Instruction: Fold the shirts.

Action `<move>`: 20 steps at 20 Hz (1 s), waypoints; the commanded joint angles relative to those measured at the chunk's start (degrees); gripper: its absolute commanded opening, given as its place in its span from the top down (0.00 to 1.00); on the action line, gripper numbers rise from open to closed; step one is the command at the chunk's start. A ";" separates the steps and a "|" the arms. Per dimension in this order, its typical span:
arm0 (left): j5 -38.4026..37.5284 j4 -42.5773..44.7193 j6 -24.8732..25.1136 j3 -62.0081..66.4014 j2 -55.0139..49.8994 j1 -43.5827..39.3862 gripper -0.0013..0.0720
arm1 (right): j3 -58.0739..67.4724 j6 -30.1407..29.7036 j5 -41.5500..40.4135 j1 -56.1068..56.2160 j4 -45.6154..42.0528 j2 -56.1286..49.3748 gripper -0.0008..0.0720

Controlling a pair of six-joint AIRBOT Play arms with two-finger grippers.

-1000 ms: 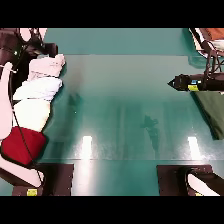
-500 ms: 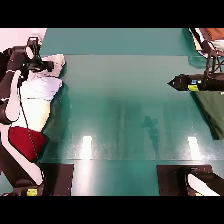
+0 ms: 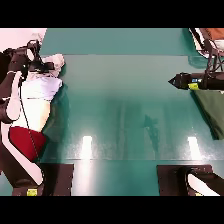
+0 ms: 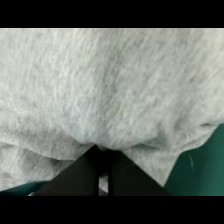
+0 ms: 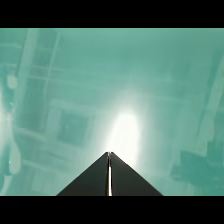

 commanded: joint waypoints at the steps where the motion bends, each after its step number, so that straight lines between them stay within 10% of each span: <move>1: -2.21 -0.44 -0.02 2.91 4.85 0.02 0.95 | 3.04 -0.02 -1.05 0.04 -0.11 0.04 0.97; 8: -9.44 -4.31 8.02 6.32 34.60 -4.85 0.95 | 22.29 -4.17 -2.54 0.02 -0.24 0.04 0.97; 14: -21.09 -4.31 4.50 1.09 44.65 -22.03 0.96 | 31.28 -4.15 -1.05 0.04 0.00 0.04 0.97; 20: -8.31 -7.72 0.39 -27.12 44.63 -42.34 0.95 | 32.57 -4.15 5.49 0.04 -0.02 0.02 0.97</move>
